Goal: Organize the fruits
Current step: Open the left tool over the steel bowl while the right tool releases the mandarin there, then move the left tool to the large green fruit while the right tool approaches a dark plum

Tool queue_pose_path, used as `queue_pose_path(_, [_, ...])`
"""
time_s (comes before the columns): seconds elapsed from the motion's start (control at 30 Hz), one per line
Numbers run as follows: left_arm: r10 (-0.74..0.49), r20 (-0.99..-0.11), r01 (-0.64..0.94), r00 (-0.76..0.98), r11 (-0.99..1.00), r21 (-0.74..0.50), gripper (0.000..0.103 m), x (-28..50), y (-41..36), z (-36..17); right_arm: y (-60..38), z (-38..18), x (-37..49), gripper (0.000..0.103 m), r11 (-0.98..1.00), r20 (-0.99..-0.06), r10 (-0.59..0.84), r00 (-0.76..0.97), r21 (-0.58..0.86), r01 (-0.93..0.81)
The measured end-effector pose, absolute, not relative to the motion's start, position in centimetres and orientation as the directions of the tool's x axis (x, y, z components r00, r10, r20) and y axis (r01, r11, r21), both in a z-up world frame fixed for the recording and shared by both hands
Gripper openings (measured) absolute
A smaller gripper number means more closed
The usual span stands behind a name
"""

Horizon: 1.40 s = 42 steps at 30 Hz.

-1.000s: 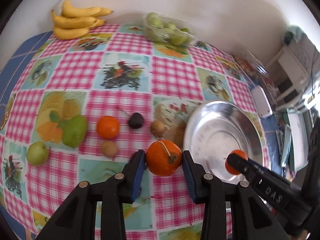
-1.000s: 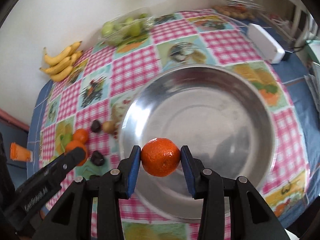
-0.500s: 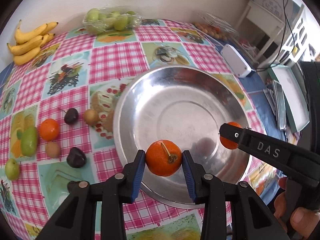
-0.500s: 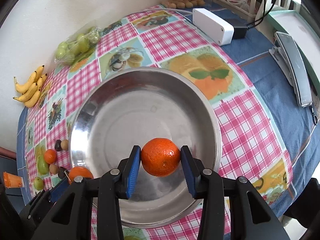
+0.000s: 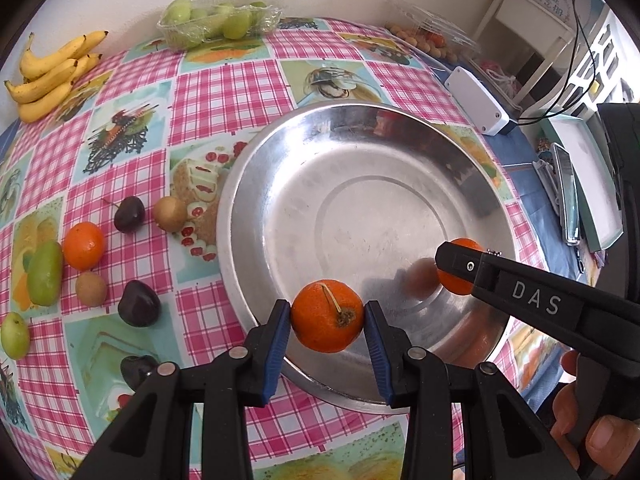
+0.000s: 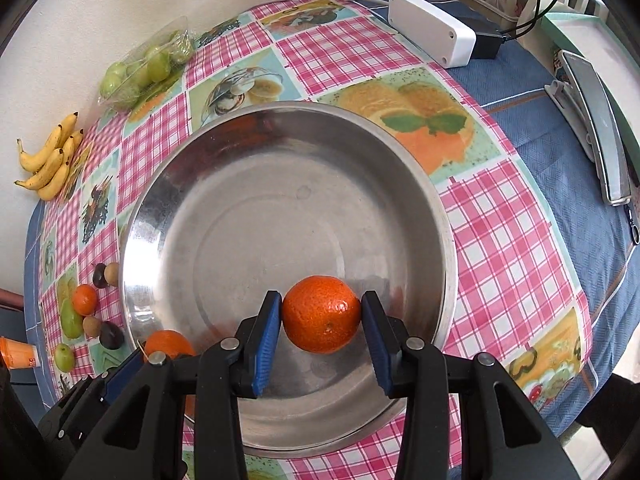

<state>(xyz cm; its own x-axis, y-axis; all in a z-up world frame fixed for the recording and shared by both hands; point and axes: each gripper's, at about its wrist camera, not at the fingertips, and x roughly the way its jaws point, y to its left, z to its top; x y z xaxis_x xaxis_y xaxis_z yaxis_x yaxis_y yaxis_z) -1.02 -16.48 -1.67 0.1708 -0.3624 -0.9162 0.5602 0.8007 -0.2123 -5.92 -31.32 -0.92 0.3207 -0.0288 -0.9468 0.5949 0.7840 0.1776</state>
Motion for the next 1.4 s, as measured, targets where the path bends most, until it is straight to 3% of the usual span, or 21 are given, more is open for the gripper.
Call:
queue_pose_path(0.27, [-0.375, -0.912, 0.556, 0.163, 0.799, -0.229, 0.043, -0.8, -16.5, -1.5, -31.3, -1.0, -5.9, 0.043, 0.783, -0.950, -0.032, 0.312, 0.170, 0.598])
queue_pose_path(0.37, [-0.384, -0.908, 0.556, 0.164, 0.797, -0.237, 0.052, -0.8, -16.3, -1.2, -31.3, -1.0, -5.8, 0.043, 0.782, -0.949, -0.031, 0.313, 0.172, 0.599])
queue_pose_path(0.5, [-0.389, -0.905, 0.547, 0.171, 0.802, -0.242, 0.054, -0.7, -16.0, -0.9, -31.4, -0.7, -5.8, 0.060, 0.779, -0.943, -0.032, 0.331, 0.184, 0.600])
queue_pose_path(0.67, [-0.396, -0.896, 0.516, 0.199, 0.820, -0.248, 0.061, 0.0, -15.0, 0.1, -31.2, -0.4, -5.8, 0.062, 0.782, -0.937, -0.041, 0.347, 0.186, 0.595])
queue_pose_path(0.87, [-0.333, -0.906, 0.430, 0.261, 0.881, -0.200, 0.073, 1.4, -12.7, 0.7, -31.1, -0.1, -5.7, 0.078, 0.785, -0.929, -0.060, 0.364, 0.181, 0.592])
queue_pose_path(1.17, [-0.225, -0.925, 0.253, 0.307, 0.956, -0.149, 0.098, 4.2, -7.5, 0.4, -30.2, 0.0, -5.3, 0.085, 0.812, -0.928, -0.077, 0.363, 0.153, 0.563])
queue_pose_path(1.23, [-0.215, -0.920, 0.232, 0.327, 0.962, -0.143, 0.103, 4.6, -6.6, 0.6, -30.1, 0.1, -5.2, 0.095, 0.813, -0.924, -0.069, 0.376, 0.167, 0.558])
queue_pose_path(1.4, [-0.200, -0.907, 0.196, 0.372, 0.971, -0.134, 0.103, 5.4, -4.5, 1.1, -29.6, 0.3, -5.0, 0.097, 0.822, -0.910, -0.066, 0.410, 0.183, 0.539])
